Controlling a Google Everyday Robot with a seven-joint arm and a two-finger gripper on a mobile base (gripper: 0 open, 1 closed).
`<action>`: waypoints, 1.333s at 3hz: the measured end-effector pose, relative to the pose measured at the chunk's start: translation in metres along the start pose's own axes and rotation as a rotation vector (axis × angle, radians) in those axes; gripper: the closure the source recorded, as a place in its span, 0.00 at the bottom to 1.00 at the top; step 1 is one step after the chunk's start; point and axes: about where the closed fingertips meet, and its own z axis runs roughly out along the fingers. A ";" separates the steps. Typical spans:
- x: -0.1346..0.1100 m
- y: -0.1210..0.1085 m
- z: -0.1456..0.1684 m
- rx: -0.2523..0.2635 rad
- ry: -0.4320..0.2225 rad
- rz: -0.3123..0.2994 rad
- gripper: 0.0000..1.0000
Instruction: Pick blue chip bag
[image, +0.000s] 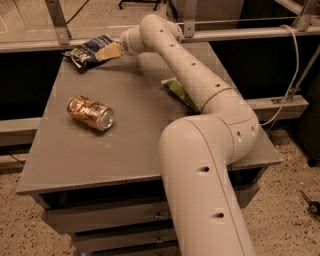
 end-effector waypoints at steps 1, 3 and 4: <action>0.002 0.006 0.021 -0.062 -0.041 0.038 0.05; 0.003 0.012 0.027 -0.104 -0.017 0.006 0.52; -0.006 0.006 0.015 -0.076 0.010 -0.062 0.74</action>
Offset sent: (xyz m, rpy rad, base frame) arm 0.0350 0.0258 -0.0160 0.1061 0.0605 0.1116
